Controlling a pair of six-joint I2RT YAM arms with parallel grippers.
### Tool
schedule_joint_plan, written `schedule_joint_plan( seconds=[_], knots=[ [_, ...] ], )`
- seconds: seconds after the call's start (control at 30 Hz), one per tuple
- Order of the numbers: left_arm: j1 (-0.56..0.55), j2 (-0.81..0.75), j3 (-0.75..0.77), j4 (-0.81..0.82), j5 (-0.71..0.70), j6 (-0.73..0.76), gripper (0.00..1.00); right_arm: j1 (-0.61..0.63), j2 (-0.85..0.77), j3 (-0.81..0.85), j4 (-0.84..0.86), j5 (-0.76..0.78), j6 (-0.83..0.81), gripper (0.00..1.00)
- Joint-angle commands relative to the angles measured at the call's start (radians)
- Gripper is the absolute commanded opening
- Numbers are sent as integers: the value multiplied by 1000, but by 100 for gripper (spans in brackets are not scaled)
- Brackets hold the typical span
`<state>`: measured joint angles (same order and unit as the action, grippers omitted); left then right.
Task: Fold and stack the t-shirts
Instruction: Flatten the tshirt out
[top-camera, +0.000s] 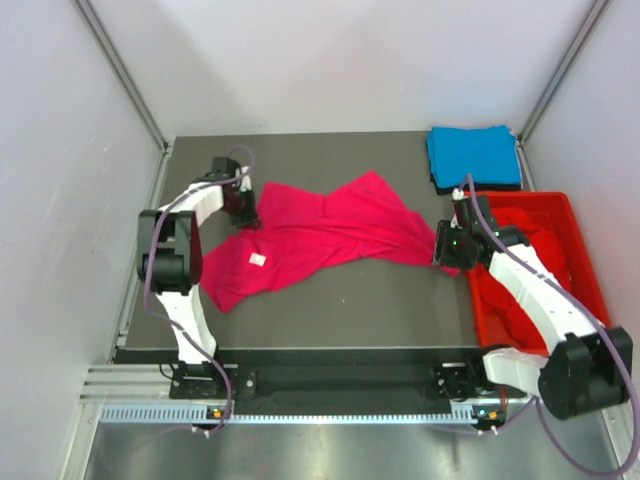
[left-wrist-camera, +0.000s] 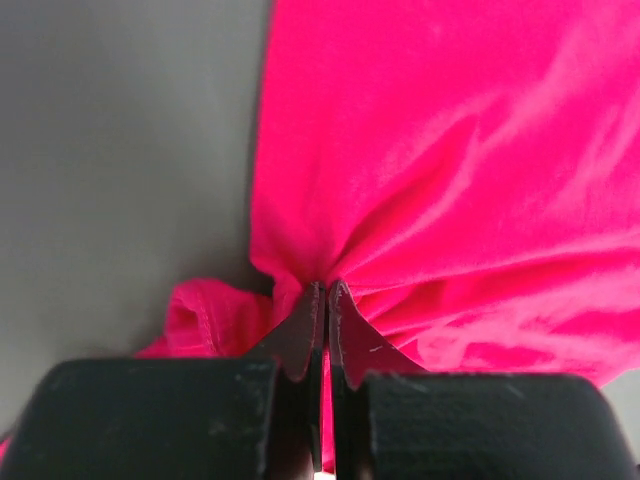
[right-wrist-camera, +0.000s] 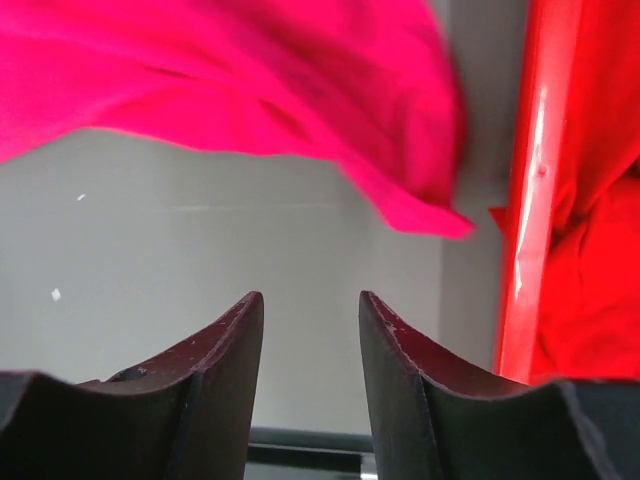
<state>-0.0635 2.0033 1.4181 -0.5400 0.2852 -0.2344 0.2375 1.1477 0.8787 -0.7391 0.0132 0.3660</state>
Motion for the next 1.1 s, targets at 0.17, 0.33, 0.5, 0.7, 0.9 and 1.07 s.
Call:
schedule_joint_plan(
  seconds=[0.17, 0.33, 0.5, 0.7, 0.9, 1.07],
  knots=[
    [168, -201, -159, -28, -149, -34, 2, 2, 128, 109, 125, -2, -117, 45],
    [172, -222, -133, 43, -29, -8, 50, 3, 237, 153, 164, -132, -183, 45],
    [177, -158, 4, 87, -90, 49, 59, 2, 277, 155, 153, -165, -236, 45],
    [182, 82, 234, 45, -14, 132, 57, 2, 208, 106, 144, -187, -228, 43],
    [179, 219, 343, 31, 22, 162, 52, 2, 158, 115, 122, -176, -211, 43],
    [179, 236, 344, 71, 26, 173, 50, 3, 107, 91, 121, -171, -203, 43]
  ],
)
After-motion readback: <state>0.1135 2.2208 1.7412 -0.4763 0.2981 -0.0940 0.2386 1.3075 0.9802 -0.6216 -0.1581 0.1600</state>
